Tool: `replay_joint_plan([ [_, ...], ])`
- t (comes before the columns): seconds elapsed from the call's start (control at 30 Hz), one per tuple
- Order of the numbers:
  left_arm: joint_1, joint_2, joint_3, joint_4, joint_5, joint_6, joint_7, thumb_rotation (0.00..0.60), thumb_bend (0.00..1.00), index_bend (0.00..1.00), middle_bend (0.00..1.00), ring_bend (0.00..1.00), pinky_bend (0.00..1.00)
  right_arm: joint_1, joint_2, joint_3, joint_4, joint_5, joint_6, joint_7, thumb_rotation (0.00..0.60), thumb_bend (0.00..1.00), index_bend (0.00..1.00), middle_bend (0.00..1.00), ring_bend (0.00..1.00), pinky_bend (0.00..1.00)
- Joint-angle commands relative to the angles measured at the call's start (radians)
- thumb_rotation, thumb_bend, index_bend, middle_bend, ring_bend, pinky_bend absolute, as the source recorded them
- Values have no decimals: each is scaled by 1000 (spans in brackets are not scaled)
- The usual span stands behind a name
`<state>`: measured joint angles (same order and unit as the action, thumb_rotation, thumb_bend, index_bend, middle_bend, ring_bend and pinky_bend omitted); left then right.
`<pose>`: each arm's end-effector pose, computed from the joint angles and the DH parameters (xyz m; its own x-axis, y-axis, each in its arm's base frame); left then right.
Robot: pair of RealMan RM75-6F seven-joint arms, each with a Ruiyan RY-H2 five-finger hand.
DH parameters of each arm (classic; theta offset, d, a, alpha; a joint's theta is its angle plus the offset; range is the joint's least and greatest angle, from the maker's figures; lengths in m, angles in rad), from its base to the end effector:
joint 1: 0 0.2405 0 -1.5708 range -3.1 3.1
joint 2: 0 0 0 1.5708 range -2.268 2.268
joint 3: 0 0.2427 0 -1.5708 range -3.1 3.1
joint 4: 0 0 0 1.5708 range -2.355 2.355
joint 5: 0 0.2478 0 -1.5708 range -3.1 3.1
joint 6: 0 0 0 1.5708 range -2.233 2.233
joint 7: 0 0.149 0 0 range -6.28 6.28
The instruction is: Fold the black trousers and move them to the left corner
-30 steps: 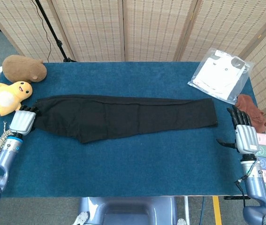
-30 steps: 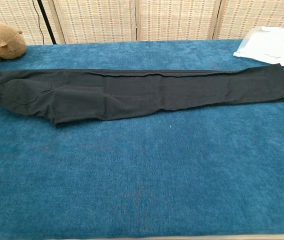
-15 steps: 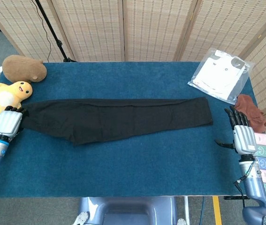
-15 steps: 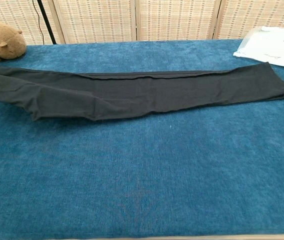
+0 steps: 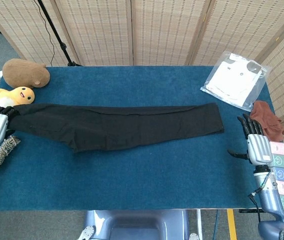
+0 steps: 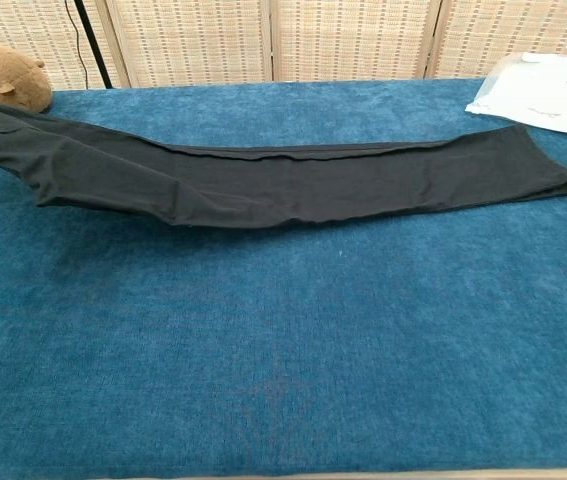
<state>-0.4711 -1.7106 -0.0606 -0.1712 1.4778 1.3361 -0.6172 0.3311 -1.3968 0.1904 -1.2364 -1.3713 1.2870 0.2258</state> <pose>-0.3922 0.3638 0.1418 0.5515 -0.1785 0.8149 0.8078 -0.1295 -0.5750 -0.3166 -0.3073 0.0742 0.2201 0.0388 0.9747 -0.9738 -0.0491 0.2219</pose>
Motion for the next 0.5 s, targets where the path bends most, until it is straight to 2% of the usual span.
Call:
replay_joint_plan([
  [0.03,22,21,-25,-14,-22,44,-45,600,546,806,457,449,337,1,0,-1,0,0,-2,1,600,0,0,0,0,11],
  [0.2,39,48,-40,-21,-34,90,-81,600,546,807,457,449,338,2,-2,-1,3,2,-7,1,600,0,0,0,0,11],
  [0.5,87,97,-31,-14,-23,161,-93,600,542,807,457,449,338,6,-6,-4,6,2,-15,3,600,0,0,0,0,11],
])
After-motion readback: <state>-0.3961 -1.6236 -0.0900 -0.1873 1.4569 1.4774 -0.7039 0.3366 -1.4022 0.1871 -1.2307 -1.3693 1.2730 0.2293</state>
